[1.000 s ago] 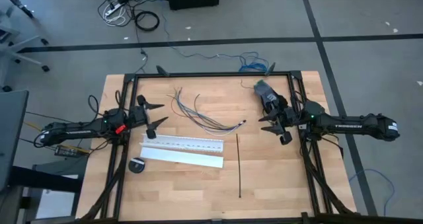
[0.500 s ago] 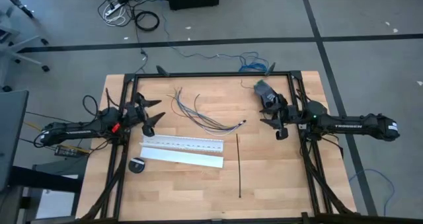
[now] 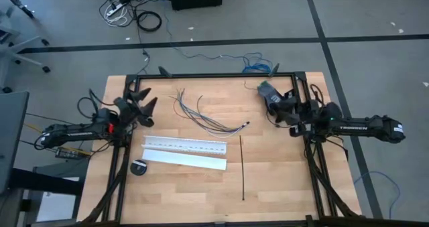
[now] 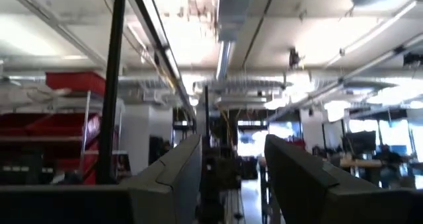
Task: Ziptie cables
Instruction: Move the colored wires
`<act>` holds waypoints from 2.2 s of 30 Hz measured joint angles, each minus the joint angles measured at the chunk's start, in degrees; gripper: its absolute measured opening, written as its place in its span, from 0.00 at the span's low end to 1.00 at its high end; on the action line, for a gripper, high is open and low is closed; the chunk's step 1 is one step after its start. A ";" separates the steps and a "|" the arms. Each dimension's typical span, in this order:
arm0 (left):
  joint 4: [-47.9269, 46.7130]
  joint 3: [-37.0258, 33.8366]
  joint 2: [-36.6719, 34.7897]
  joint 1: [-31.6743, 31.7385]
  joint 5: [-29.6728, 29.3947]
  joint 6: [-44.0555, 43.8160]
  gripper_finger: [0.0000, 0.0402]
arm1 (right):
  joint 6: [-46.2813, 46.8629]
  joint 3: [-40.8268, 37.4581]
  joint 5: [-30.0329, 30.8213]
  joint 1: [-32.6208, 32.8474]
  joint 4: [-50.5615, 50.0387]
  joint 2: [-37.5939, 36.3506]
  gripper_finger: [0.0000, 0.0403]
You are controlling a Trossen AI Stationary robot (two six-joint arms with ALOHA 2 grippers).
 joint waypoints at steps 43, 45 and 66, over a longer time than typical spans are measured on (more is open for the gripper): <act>-59.41 34.41 38.06 0.00 15.76 -9.38 0.60 | 2.68 26.94 -6.14 -2.45 -37.20 30.53 0.39; -61.76 35.65 40.94 -0.15 19.40 -9.31 0.59 | 2.44 26.95 -6.19 -1.98 -38.05 32.05 0.39; -69.85 41.73 64.16 -3.48 22.72 -8.87 0.53 | 1.08 26.93 -9.60 -2.27 -43.18 34.75 0.38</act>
